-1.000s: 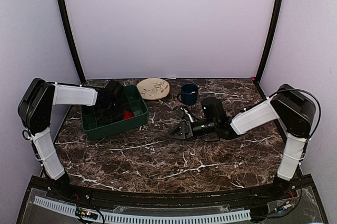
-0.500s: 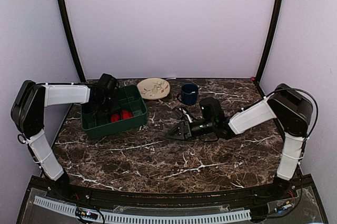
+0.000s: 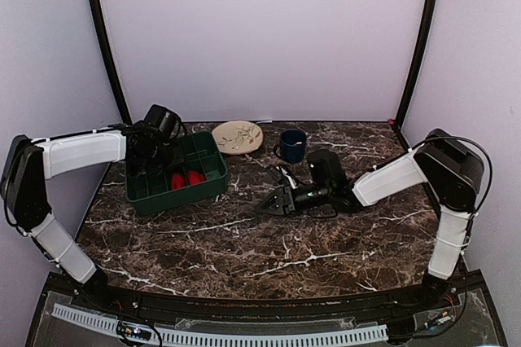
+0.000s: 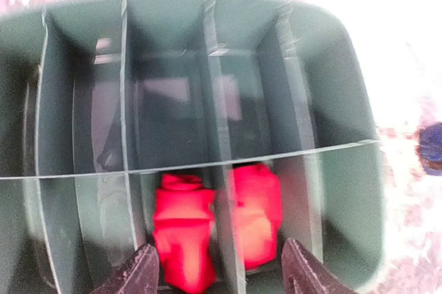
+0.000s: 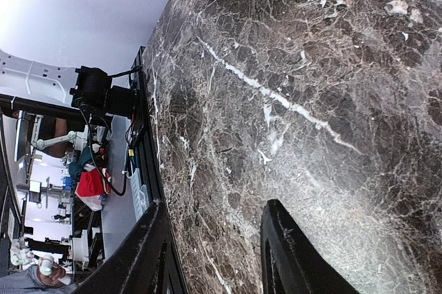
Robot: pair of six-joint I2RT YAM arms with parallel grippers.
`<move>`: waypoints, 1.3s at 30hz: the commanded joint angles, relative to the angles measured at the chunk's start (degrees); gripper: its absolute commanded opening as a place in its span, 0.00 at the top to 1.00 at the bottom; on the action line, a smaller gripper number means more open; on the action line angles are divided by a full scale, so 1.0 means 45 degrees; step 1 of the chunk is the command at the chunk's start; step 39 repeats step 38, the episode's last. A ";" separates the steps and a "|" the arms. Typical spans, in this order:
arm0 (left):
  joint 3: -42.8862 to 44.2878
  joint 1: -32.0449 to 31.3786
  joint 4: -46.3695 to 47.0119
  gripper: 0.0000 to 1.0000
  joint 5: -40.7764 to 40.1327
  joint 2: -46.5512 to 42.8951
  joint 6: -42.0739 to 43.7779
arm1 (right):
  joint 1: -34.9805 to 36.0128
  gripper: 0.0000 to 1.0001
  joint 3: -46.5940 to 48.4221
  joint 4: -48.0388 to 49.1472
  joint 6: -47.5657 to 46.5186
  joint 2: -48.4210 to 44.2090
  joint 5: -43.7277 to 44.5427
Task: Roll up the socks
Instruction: Reset both arms
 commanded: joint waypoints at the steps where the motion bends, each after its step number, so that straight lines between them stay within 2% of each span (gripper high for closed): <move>1: 0.0168 -0.0935 0.0528 0.37 -0.2267 -0.1837 0.1286 | -0.0066 0.58 0.0657 -0.1256 -0.1269 -0.0577 0.0850; 5: -0.0553 -0.1153 0.2166 0.38 -0.3973 -0.3310 0.2262 | -0.0187 0.57 0.1365 -0.3307 -0.2911 -0.1058 0.2904; 8: -0.1261 -0.1130 0.3736 0.38 -0.5494 -0.4200 0.3663 | -0.0577 0.56 0.1835 -0.4498 -0.3600 -0.1406 0.4710; 11: -0.2307 -0.1040 0.6192 0.38 -0.6636 -0.4886 0.5776 | -0.1291 0.54 0.1852 -0.4800 -0.3890 -0.1907 0.6336; 13: -0.2792 -0.0604 0.7348 0.39 -0.6813 -0.5055 0.6479 | -0.1809 0.53 0.1696 -0.4795 -0.3921 -0.2367 0.7389; 17: -0.3396 0.1094 0.8464 0.38 -0.5856 -0.5203 0.6290 | -0.2543 0.50 0.1517 -0.5134 -0.4183 -0.2991 0.9616; 24: -0.5239 0.3407 1.2575 0.37 -0.3149 -0.5067 0.8504 | -0.3409 0.45 0.0769 -0.5663 -0.4809 -0.4267 1.2693; 31: -0.6752 0.4568 1.4711 0.34 -0.0820 -0.4452 0.8586 | -0.3568 0.45 0.0125 -0.5861 -0.4969 -0.5200 1.4046; 34: -0.6808 0.4663 1.4827 0.34 -0.0633 -0.3885 0.8661 | -0.3568 0.46 -0.0179 -0.5904 -0.5048 -0.5691 1.4281; 39: -0.7168 0.4695 1.5305 0.34 -0.0262 -0.3588 0.8795 | -0.3576 0.44 -0.1389 -0.4722 -0.5063 -0.6901 1.4969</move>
